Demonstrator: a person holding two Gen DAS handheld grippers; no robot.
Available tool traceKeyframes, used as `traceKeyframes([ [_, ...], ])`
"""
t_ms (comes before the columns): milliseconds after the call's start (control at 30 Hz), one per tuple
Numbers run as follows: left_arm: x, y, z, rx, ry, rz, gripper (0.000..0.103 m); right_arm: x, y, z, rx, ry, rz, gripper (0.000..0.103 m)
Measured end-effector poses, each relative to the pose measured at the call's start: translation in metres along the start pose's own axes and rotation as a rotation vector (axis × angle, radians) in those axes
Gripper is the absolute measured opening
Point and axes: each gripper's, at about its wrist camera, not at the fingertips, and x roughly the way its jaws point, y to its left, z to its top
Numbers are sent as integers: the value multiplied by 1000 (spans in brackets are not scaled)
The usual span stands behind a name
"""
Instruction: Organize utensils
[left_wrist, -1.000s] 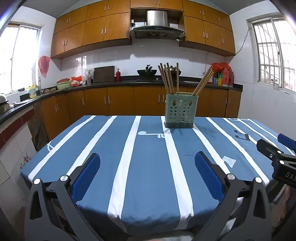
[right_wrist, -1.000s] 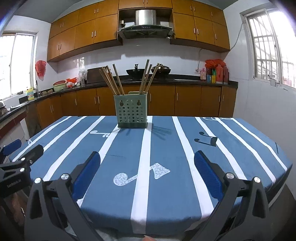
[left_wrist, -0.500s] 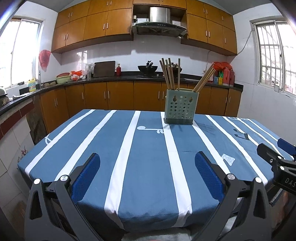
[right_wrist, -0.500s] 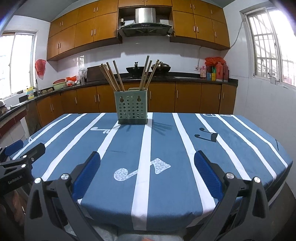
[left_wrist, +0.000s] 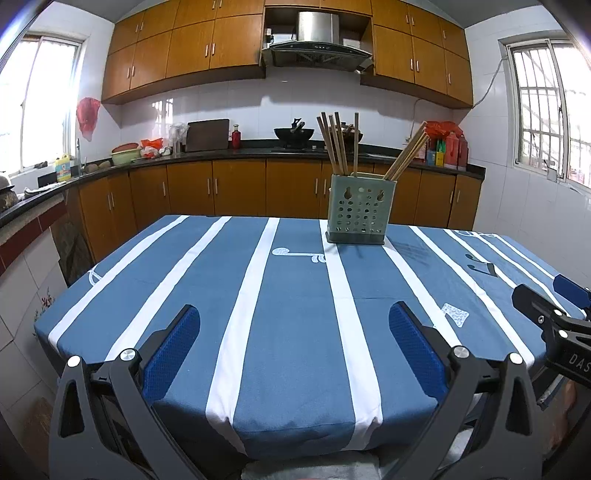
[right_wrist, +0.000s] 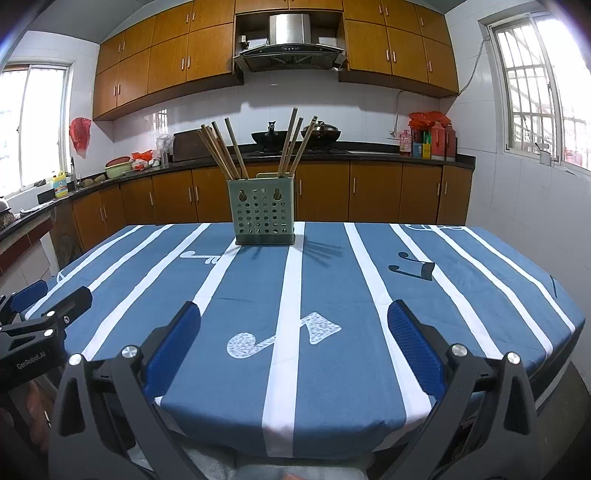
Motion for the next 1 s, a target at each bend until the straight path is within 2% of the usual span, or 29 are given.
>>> traceKeyframes([
  [1000, 0, -3, -1, 4, 3, -1, 101, 0, -1, -5, 4, 7, 4, 99],
])
